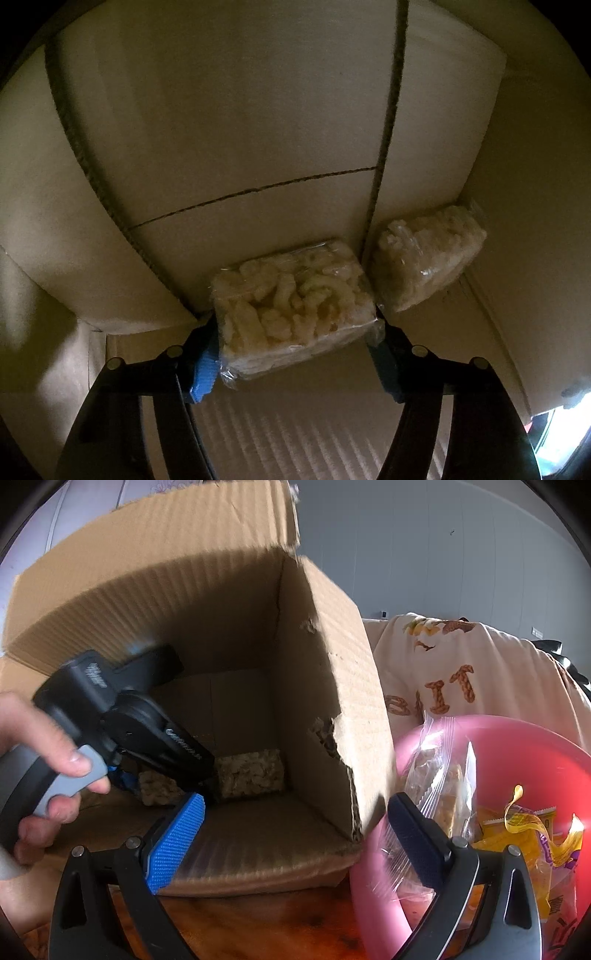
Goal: Organize snacks
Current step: 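Close the left gripper on the nearer clear bag of puffed snacks and lift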
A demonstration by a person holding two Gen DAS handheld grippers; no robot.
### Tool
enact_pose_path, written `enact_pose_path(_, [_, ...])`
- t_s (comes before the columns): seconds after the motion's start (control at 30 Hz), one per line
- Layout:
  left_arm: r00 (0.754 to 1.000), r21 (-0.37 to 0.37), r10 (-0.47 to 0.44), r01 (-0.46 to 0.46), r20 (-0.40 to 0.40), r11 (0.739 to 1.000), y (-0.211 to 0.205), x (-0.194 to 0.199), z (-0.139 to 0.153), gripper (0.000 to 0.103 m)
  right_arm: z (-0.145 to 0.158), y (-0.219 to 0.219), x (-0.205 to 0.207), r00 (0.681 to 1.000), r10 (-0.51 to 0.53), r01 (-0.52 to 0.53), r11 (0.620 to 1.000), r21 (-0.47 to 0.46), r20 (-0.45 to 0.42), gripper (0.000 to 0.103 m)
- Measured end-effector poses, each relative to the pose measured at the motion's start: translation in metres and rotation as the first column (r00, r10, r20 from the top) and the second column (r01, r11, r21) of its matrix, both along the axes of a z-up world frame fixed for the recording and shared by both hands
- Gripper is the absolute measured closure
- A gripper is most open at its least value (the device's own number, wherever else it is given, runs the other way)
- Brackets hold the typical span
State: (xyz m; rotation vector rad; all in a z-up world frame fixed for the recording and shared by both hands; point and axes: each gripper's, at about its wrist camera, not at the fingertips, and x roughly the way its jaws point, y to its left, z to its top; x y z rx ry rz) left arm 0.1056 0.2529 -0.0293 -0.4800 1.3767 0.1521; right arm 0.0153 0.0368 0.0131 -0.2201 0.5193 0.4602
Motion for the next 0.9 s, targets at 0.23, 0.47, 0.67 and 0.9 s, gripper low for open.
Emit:
enact_pose_path(0.23, [0.990, 0.056, 0.021, -0.029, 0.141, 0.998, -0.011, -0.033, 0.005, 0.037, -0.001, 0.003, -0.001, 1.000, -0.005, 0.005, 1.000, -0.025, 0.012, 0.002])
enact_pose_path(0.47, [0.979, 0.091, -0.012, -0.006, 0.205, 0.996, -0.024, -0.056, 0.000, 0.037, -0.002, 0.006, 0.002, 1.000, -0.011, 0.011, 0.999, -0.046, 0.012, 0.001])
enact_pose_path(0.67, [0.977, 0.172, -0.080, 0.046, 0.196, 0.984, -0.033, -0.056, 0.007, 0.037, 0.016, -0.013, -0.009, 0.995, -0.042, 0.037, 0.998, 0.054, 0.092, 0.001])
enact_pose_path(0.9, [0.957, 0.284, -0.148, 0.074, 0.248, 0.956, -0.054, -0.087, 0.015, 0.037, 0.038, -0.032, -0.009, 0.989, -0.085, 0.062, 0.980, 0.191, 0.117, 0.001])
